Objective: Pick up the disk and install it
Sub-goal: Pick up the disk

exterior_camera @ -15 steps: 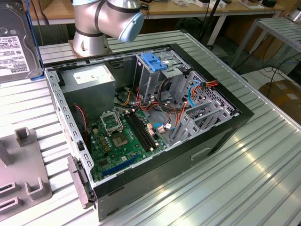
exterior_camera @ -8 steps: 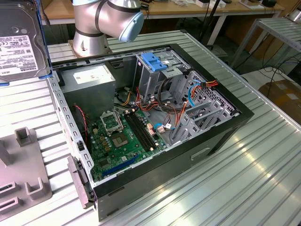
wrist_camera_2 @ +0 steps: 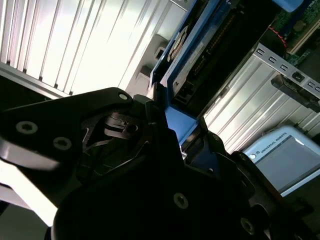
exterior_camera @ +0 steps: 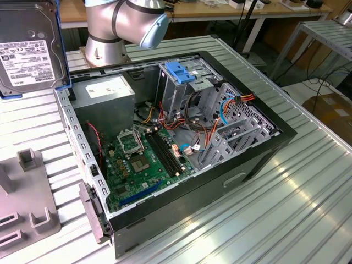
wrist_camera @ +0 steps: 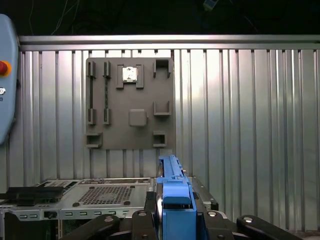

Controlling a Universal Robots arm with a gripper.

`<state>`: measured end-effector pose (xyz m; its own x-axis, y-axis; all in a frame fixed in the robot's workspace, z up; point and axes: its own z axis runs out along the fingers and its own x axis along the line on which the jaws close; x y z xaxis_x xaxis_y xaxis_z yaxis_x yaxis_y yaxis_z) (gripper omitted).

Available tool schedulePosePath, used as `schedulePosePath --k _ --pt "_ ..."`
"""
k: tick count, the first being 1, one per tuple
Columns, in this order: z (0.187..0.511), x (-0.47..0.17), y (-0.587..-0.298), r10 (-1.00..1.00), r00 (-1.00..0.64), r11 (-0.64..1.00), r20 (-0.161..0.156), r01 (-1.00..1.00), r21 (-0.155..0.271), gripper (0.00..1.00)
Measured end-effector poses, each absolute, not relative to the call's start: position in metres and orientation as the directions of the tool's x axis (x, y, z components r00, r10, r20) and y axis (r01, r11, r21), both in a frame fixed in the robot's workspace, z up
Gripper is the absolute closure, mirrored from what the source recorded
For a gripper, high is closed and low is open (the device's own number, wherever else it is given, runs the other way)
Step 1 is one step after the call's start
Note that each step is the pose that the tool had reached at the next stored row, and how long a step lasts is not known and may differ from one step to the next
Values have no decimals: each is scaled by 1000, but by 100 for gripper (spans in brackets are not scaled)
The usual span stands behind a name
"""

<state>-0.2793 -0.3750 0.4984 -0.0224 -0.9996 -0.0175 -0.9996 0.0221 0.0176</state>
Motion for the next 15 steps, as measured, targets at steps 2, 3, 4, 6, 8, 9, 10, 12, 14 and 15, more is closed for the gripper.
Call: schedulePosePath --k 2,3,4,6,8,9,10,12,14,15 --pt "498 -276 -375 -1000 -23 22 -18 -1000 18 63" --pt "498 -274 -375 -1000 -22 22 -17 -1000 18 63" --pt "498 -273 -376 -1000 -22 22 -18 -1000 18 63" --pt "498 -270 -377 -1000 -22 22 -18 -1000 17 63" --pt "498 -268 -378 -1000 -22 22 -17 -1000 18 63" --pt "498 -267 -379 -1000 -22 22 -17 -1000 18 63" --pt "498 -267 -380 -1000 -22 22 -17 -1000 18 63" --pt "498 -266 -381 -1000 -22 22 -17 -1000 18 63" --pt "498 -264 -382 -1000 -22 22 -18 -1000 18 63" --pt "498 -264 -383 -1000 -22 22 -18 -1000 17 63"
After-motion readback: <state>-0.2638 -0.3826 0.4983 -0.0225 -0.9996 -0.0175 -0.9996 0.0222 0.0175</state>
